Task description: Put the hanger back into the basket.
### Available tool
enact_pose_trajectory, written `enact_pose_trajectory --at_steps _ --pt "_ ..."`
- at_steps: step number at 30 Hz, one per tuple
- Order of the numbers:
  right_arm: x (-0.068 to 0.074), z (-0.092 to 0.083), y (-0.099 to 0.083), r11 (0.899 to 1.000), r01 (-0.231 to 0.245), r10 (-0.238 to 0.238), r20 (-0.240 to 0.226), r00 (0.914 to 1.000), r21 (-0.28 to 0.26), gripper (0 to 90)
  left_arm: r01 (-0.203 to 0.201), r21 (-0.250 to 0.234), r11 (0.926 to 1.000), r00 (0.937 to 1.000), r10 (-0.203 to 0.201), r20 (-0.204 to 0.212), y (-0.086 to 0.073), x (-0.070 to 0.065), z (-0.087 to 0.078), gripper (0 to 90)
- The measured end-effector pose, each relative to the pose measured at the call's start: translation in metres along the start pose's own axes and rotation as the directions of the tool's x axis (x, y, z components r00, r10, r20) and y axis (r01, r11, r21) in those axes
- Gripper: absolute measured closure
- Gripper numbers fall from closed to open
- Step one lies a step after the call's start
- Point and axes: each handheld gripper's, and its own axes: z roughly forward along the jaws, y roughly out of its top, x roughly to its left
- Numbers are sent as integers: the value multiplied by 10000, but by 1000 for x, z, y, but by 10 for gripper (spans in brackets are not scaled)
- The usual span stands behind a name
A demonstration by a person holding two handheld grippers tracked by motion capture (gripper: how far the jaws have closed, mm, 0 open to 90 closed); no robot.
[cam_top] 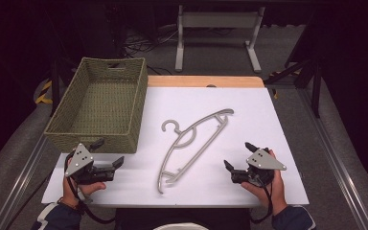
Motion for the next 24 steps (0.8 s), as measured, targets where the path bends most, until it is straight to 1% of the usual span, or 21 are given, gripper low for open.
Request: enact_pose_trajectory --at_steps 4,5,8,12,13,15,16,17,18,19,22,23,24 --pt "0 -1 -1 10000 -11 11 26 10000 3 85 -11 47 10000 10000 11 30 0 -2 1 95" --pt "0 -1 -1 10000 0 0 41 10000 -4 85 11 -4 10000 10000 -11 5 1 -3 1 101" --pt "0 -1 0 10000 -27 27 58 10000 -22 85 120 71 9999 9999 -120 12 2 -6 2 105" --pt "0 -1 1 10000 11 -10 126 9999 -49 85 -60 144 9999 9995 56 326 2 -11 5 113" --pt "0 -1 2 10000 56 -55 150 9999 -32 85 6 152 9999 9990 -13 443 2 -14 6 117" --pt "1 -1 2 9999 127 -127 172 9998 13 85 -23 336 9994 9982 3 594 3 -18 9 132" --pt "2 -1 2 9999 151 -151 181 9997 8 85 25 545 9985 9977 -62 679 4 -20 11 136" --pt "2 -1 2 9999 151 -151 181 9997 8 85 25 545 9985 9977 -62 679 4 -20 11 138" --pt "2 0 3 9998 209 -209 199 9996 5 85 164 585 9982 9971 -207 733 4 -22 14 138" --pt "2 0 3 9997 226 -226 198 9995 -8 85 199 828 9964 9955 -274 906 5 -24 17 143" --pt "2 2 1 9997 234 -235 133 9996 85 86 245 1263 9917 9930 -388 1115 8 -33 28 155" --pt "2 2 1 9996 229 -231 121 9997 139 86 186 1436 9895 9922 -359 1191 8 -36 33 158" --pt "2 2 1 9995 262 -263 109 9996 151 86 262 1509 9882 9902 -463 1316 8 -40 36 167"
